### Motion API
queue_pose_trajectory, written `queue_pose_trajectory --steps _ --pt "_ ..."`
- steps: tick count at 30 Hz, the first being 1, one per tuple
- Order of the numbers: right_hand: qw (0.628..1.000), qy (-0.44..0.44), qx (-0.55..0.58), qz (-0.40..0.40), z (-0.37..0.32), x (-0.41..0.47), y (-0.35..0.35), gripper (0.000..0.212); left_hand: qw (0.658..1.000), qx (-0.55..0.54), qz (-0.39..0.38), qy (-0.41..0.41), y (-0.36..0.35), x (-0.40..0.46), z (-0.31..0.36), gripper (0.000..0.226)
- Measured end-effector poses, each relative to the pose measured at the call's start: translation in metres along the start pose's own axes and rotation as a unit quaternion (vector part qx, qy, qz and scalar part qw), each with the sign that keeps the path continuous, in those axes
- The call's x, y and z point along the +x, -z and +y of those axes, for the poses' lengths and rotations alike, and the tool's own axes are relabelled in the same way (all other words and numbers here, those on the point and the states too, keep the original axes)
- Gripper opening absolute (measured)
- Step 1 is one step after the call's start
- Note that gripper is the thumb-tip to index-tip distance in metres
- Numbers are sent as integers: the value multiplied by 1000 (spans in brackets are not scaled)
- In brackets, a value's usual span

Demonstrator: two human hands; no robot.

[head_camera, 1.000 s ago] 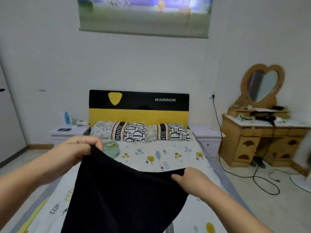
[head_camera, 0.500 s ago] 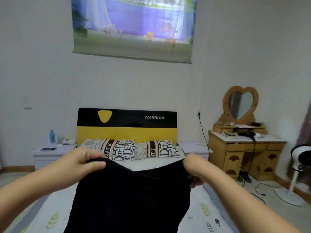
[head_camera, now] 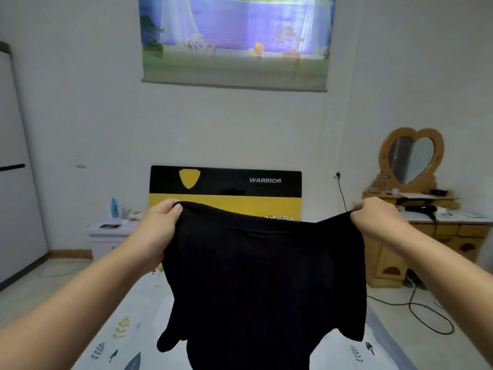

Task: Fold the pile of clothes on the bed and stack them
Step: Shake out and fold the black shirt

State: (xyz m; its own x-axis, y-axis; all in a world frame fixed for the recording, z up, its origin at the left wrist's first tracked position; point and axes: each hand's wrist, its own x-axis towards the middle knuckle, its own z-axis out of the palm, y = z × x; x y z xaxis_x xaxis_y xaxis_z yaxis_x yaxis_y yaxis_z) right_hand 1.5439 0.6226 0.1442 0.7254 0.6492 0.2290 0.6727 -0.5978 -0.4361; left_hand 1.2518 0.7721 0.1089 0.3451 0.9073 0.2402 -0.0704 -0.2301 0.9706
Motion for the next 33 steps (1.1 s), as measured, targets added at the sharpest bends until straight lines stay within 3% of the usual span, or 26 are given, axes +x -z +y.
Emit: queue_pose_trajectory --steps 3,7,10,13,15,17,19,21,25,27,30,33 --pt "989 12 145 -27 -1 -7 -1 20 999 48 2 -27 3 2 -2 26" --pt "936 -80 334 -74 9 -19 -1 24 985 159 -26 -56 23 6 -6 11" --pt "915 -84 381 -100 10 -31 -6 17 965 240 -90 -55 37 6 -4 14" --pt "917 -70 359 -160 13 -40 -11 20 943 303 -129 -48 44 2 -4 23" --pt "899 -67 349 -257 16 -46 -11 23 948 297 -93 -68 49 1 -9 24" --pt "855 -65 357 -370 22 -50 -10 31 963 253 -38 -81 55 2 -14 21" --pt "821 -37 369 -433 29 -52 -9 21 975 203 6 -86 59 4 -19 21" --pt "815 3 381 -436 32 -55 -14 15 976 184 52 -104 62 7 -23 22" --pt "840 78 421 -332 33 -62 -31 21 964 176 122 -158 60 9 -24 22" --pt "805 101 485 -327 33 -67 -37 25 962 151 142 -177 58 8 -20 28" --pt "730 108 545 -398 28 -78 -43 30 960 137 160 -186 52 6 -13 29" --pt "690 114 499 -512 24 -85 -44 61 937 217 162 -219 49 4 -6 17"
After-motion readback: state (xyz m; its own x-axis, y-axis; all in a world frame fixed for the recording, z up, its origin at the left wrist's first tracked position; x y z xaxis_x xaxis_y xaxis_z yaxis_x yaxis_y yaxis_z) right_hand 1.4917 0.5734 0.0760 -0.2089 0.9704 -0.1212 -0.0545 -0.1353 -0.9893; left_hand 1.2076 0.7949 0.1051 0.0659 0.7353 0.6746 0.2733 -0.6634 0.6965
